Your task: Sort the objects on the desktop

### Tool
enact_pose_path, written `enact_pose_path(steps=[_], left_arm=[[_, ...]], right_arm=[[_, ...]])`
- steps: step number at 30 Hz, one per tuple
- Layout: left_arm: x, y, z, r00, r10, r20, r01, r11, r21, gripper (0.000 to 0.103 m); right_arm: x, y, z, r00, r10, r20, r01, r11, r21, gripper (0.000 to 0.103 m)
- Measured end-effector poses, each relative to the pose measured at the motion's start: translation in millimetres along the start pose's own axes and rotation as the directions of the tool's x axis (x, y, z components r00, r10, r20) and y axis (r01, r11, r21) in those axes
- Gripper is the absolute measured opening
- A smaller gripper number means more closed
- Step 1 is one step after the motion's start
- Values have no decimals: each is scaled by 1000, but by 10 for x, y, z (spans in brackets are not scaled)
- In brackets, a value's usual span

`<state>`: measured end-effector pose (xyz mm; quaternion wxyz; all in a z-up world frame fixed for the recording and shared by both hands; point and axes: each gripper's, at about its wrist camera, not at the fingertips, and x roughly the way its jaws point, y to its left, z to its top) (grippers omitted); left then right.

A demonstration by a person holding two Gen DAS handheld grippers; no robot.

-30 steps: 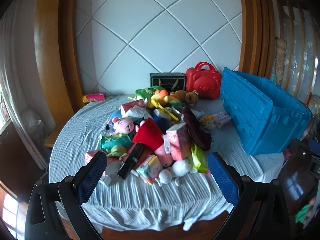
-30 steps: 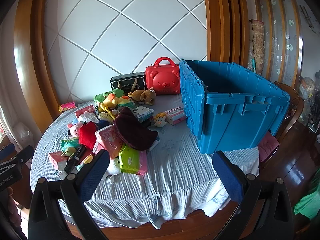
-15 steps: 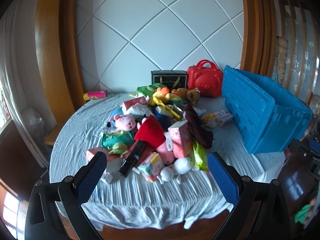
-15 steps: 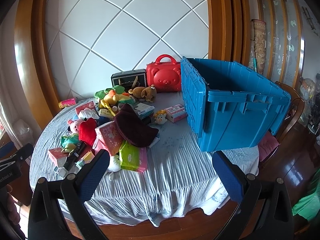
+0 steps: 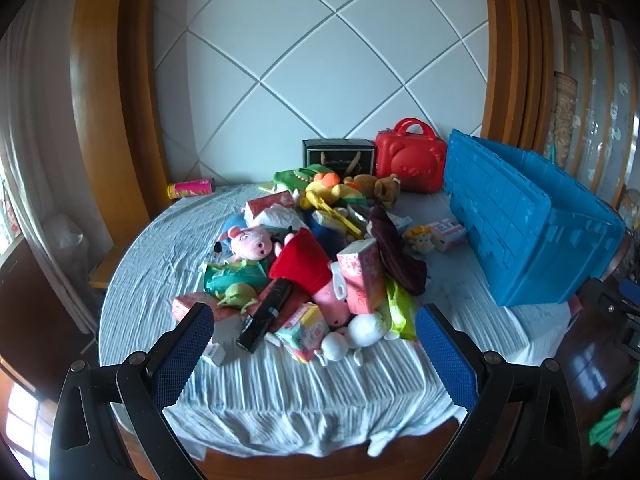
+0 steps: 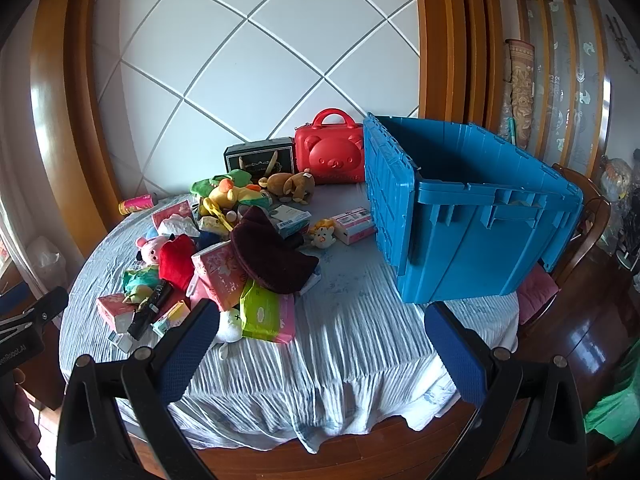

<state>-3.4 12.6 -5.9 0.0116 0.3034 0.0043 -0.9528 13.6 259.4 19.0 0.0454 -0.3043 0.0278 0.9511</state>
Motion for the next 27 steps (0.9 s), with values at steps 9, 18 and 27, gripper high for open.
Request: enact_pose_path(steps=[9, 18, 27], left_arm=[[34, -2, -26, 1000, 20, -12, -20, 1000, -1, 102], [97, 76, -68, 998, 54, -28, -55, 998, -25, 102], [502, 726, -425, 970, 188, -153, -207, 970, -125, 102]], right_arm=[[77, -9, 2, 1000, 14, -6, -14, 1000, 0, 103], [206, -10, 7, 999, 44, -24, -44, 999, -15, 103], [746, 237, -139, 985, 146, -97, -153, 986, -61, 103]])
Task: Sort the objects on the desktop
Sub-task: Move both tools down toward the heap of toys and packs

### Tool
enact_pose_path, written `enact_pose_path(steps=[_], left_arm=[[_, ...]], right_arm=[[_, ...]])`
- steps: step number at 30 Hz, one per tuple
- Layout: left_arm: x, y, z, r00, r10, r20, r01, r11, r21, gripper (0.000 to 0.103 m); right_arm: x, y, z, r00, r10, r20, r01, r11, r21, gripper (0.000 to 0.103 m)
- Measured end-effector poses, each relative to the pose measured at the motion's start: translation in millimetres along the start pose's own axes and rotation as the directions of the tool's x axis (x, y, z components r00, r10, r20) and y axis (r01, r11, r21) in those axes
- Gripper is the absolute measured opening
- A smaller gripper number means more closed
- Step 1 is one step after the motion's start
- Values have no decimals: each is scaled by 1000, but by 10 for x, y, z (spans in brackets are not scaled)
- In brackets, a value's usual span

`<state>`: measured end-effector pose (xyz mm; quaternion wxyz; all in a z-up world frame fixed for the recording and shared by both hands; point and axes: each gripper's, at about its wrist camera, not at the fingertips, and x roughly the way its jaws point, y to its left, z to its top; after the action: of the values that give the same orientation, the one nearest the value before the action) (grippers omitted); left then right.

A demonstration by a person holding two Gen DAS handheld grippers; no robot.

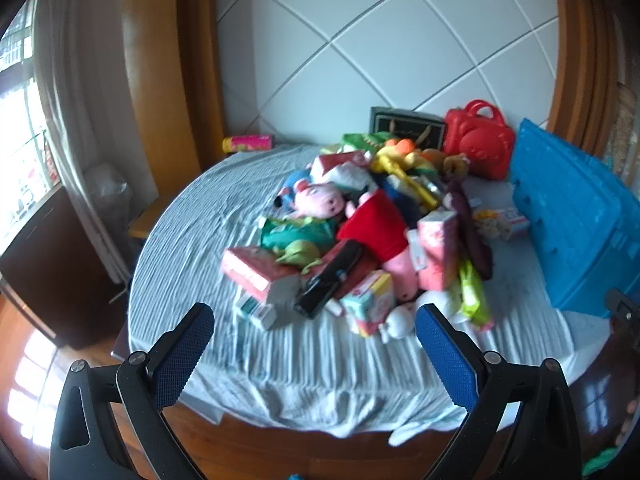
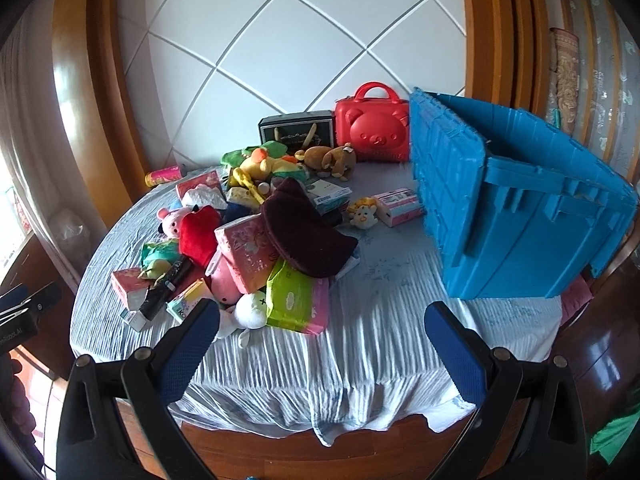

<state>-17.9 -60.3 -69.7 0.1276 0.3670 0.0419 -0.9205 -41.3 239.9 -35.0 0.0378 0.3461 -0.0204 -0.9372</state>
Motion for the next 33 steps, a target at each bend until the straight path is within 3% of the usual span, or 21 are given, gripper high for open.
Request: enact_pose_path(steps=[4, 9, 13, 18, 23, 33], left_arm=[[452, 420, -103, 994, 62, -85, -66, 997, -47, 102], [1128, 850, -110, 982, 87, -166, -97, 994, -53, 102], [1689, 1026, -61, 971, 51, -232, -61, 997, -36, 102], [2240, 936, 70, 958, -7, -285, 16, 999, 27, 101], [2534, 817, 158, 947, -50, -317, 74, 995, 64, 101], [2892, 749, 185, 926, -49, -374, 64, 998, 28, 101]], right_arm=[[550, 291, -80, 991, 79, -104, -79, 997, 9, 103], [1194, 939, -206, 970, 124, -209, -142, 987, -76, 103], [1681, 1444, -292, 952, 146, -271, -171, 982, -74, 103], [2208, 1922, -375, 934, 116, -337, -153, 985, -84, 103], [2529, 2075, -475, 918, 74, -389, -115, 990, -85, 103], [2914, 2131, -456, 897, 85, -434, -118, 992, -49, 103]])
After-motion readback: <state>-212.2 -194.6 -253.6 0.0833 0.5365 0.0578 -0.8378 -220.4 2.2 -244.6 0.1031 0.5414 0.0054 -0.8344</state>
